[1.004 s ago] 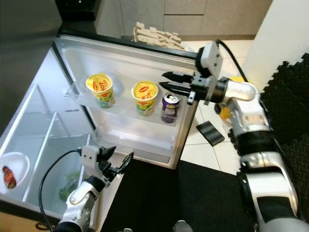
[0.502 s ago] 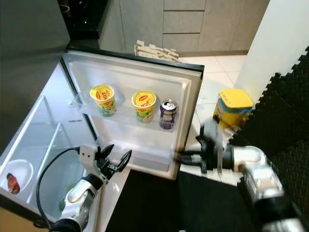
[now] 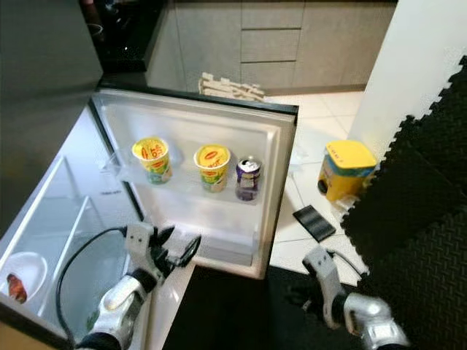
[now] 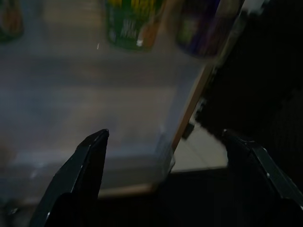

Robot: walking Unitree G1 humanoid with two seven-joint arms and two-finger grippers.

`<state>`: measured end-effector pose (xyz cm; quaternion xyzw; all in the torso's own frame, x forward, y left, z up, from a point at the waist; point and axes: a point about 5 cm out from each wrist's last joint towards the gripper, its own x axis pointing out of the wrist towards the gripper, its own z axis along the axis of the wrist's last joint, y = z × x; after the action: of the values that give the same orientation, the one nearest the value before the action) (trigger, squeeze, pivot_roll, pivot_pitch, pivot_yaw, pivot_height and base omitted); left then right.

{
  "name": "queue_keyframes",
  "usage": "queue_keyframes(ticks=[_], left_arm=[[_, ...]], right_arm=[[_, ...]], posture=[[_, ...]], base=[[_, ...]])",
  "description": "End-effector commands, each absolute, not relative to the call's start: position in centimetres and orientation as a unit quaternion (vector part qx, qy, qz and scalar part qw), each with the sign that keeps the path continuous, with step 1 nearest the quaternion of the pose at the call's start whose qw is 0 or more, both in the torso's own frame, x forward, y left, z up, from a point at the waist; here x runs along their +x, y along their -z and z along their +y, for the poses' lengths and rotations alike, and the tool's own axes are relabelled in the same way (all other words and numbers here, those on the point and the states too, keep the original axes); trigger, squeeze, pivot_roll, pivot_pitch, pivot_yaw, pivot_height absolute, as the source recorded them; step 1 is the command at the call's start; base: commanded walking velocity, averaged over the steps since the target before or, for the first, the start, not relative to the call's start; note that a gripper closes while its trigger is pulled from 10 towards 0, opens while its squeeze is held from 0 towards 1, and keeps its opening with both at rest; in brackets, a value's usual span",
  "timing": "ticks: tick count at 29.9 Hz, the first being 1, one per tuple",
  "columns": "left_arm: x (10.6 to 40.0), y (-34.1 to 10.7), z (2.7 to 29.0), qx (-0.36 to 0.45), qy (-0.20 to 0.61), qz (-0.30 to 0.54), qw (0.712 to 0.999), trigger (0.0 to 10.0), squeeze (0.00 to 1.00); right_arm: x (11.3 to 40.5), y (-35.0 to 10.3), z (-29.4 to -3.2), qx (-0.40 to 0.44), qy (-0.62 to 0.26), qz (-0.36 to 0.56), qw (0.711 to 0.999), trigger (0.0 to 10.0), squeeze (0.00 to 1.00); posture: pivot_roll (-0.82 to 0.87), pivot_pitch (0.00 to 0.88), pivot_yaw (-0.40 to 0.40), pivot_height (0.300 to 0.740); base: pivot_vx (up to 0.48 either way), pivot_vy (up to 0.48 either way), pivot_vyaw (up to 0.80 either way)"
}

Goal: Restocking fridge

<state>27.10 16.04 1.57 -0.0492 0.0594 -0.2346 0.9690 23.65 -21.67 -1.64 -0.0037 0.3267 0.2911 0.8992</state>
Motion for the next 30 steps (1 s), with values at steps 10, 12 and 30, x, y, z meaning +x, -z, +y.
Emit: queue_keyframes(ticks=[10, 12, 30], left_arm=[[21.1, 5.0, 18.3, -0.001, 0.177, 0.272, 0.946, 10.0, 0.00], [20.7, 5.4, 18.4, -0.003, 0.170, 0.286, 0.943, 10.0, 0.00], [12.4, 10.0, 20.2, -0.034, 0.021, 0.469, 0.882, 10.0, 0.00]], right_arm=[[19.8, 6.4, -23.1, -0.004, -0.028, 0.416, 0.909, 10.0, 0.00], [19.4, 6.6, -23.0, 0.003, -0.014, 0.421, 0.907, 10.0, 0.00], [15.0, 9.5, -20.8, -0.105, -0.059, 0.514, 0.849, 10.0, 0.00]], posture=[[-0.06, 0.004, -0.007, 0.740], [-0.06, 0.000, -0.008, 0.740], [-0.04, 0.000, -0.005, 0.740]], base=[[0.000, 0.000, 0.00], [0.000, 0.000, 0.00], [0.000, 0.000, 0.00]])
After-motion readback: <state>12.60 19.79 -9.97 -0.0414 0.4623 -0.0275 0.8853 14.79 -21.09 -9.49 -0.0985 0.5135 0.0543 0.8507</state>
